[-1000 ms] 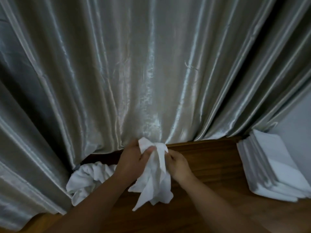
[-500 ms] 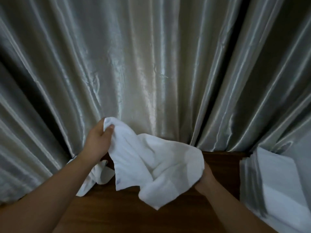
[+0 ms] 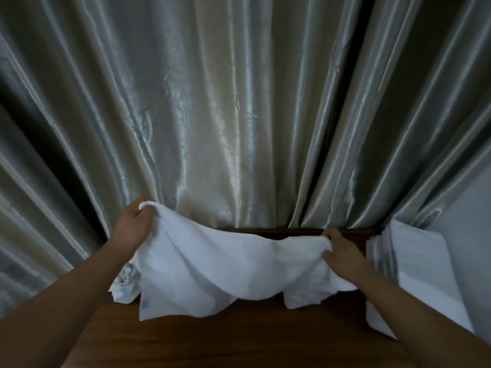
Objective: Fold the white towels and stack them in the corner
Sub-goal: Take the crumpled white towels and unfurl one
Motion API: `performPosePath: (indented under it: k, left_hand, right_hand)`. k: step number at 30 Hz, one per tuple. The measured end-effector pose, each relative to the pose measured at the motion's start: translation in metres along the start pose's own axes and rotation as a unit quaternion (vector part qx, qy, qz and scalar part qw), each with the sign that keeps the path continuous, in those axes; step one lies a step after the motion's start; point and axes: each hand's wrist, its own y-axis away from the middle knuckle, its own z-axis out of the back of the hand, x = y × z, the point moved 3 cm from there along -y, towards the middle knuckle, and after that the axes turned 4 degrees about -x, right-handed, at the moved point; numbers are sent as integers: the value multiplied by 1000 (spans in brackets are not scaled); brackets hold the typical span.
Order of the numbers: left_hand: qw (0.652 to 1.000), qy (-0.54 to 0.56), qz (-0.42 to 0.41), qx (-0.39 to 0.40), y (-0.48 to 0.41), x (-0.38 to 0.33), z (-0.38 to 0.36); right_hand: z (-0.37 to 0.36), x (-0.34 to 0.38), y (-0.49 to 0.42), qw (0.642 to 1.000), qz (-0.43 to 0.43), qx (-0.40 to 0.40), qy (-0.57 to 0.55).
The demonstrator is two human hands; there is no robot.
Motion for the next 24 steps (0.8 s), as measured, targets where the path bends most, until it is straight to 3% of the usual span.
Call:
performPosePath:
  k: [5,10,12,18,24]
  left_hand:
    - [999,-51,14,-6,-5,24,9]
    - [996,-86,29,11,-16,66,15]
    - [995,-95,38,7,-20,77,19]
    - [987,-153,49,11,-27,104,27]
    - [991,-127,46,11,-26,92,20]
  right_hand:
    - [29,-16,9,996,-24,-63,50]
    - [43,-44,21,986,-17,5,168]
    - [48,-52,21,977,-17,-6,212]
    - [61,-65,13,981,-73,-69,164]
    - [61,-56,7,982,-48,-98,152]
